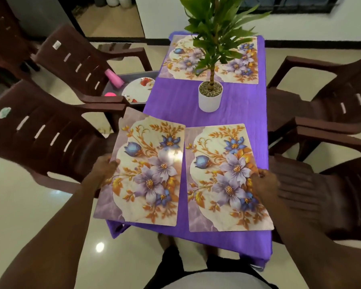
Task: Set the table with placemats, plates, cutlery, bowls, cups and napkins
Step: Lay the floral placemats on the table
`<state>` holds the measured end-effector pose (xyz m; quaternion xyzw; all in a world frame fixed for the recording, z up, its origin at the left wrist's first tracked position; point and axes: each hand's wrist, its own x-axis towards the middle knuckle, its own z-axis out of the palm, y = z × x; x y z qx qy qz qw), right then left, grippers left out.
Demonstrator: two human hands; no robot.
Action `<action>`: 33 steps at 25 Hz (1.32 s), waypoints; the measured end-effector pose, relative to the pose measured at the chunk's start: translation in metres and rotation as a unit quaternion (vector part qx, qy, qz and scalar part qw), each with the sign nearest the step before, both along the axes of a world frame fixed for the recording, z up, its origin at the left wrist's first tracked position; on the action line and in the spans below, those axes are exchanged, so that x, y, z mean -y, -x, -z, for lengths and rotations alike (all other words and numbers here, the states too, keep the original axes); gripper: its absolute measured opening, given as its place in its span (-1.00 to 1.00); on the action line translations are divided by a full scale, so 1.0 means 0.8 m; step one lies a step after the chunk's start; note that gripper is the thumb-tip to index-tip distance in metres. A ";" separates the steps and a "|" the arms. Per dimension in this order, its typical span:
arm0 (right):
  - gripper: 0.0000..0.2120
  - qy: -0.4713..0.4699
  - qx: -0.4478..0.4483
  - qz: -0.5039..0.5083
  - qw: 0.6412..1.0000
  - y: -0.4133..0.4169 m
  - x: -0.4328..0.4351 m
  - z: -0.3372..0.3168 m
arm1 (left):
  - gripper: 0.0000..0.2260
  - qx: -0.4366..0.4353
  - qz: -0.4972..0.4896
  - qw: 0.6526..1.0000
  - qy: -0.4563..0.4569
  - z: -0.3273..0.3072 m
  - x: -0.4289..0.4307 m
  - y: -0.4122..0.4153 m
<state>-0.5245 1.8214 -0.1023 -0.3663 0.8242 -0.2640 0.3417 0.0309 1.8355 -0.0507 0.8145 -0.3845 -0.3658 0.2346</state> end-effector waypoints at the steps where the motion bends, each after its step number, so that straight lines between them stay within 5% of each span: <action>1: -0.74 -0.006 -0.022 0.016 1.000 -0.001 -0.006 0.001 | -0.74 0.007 0.014 1.000 -0.007 0.018 0.009 -0.010; 10: -0.44 0.036 -0.112 0.087 0.989 -0.041 -0.018 -0.011 | -0.72 0.046 0.093 0.994 -0.023 0.041 0.041 0.011; 18: -0.66 0.034 -0.096 0.161 0.982 -0.038 0.030 0.002 | -0.70 0.123 0.058 0.991 -0.018 0.060 0.043 0.016; 22: -0.72 0.049 -0.087 0.095 0.990 -0.043 0.042 -0.004 | -0.69 0.127 0.019 0.992 -0.016 0.058 0.048 0.024; 27: -0.51 0.067 -0.154 -0.001 0.986 -0.043 0.024 0.019 | -0.63 0.099 -0.008 0.995 0.013 0.065 0.063 0.033; 33: -0.71 0.099 -0.166 -0.155 0.969 -0.097 -0.028 0.004 | -0.65 0.108 -0.007 0.994 0.035 0.067 0.085 0.033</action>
